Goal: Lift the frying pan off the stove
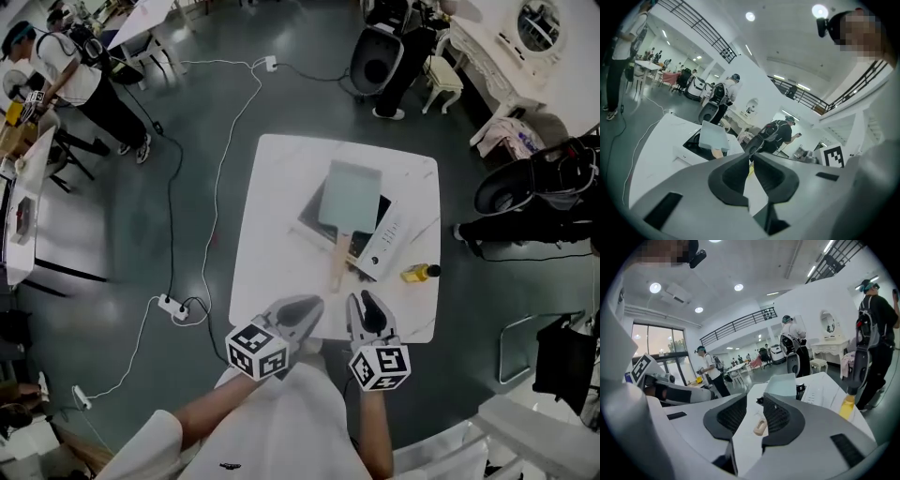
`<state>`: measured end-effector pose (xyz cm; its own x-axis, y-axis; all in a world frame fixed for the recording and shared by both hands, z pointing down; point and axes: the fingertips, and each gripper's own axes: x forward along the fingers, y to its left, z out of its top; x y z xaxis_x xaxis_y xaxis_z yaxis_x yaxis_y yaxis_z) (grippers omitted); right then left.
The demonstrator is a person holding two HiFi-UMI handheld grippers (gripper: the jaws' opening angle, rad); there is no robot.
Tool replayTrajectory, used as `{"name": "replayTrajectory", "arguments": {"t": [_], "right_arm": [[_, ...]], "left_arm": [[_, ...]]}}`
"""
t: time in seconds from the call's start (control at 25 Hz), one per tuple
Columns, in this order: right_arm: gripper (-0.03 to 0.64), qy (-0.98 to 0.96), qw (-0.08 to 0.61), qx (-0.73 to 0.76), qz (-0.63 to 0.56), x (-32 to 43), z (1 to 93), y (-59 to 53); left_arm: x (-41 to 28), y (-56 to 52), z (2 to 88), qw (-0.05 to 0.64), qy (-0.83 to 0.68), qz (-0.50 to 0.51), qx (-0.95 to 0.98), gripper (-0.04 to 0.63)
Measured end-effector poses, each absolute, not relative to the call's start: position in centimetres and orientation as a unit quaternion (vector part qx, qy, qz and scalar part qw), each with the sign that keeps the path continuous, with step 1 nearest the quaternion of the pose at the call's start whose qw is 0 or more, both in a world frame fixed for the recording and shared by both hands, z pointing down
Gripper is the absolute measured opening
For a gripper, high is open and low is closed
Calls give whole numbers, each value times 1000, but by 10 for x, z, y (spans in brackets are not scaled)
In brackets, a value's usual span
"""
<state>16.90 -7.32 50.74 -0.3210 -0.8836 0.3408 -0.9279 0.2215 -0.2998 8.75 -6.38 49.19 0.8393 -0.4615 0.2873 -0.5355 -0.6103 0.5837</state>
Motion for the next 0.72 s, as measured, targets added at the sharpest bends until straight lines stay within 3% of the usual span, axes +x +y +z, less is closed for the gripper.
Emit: {"name": "replayTrajectory", "arguments": {"t": [0.24, 0.56, 0.72], "right_arm": [[95, -790, 53, 548, 268, 167, 534, -99], [130, -796, 53, 510, 320, 175, 565, -134], [153, -801, 61, 489, 341, 176, 583, -152]], "left_arm": [[90, -80, 521, 415, -280, 50, 864, 130], [106, -100, 569, 469, -272, 57, 839, 224], [118, -108, 592, 489, -261, 64, 830, 239]]}}
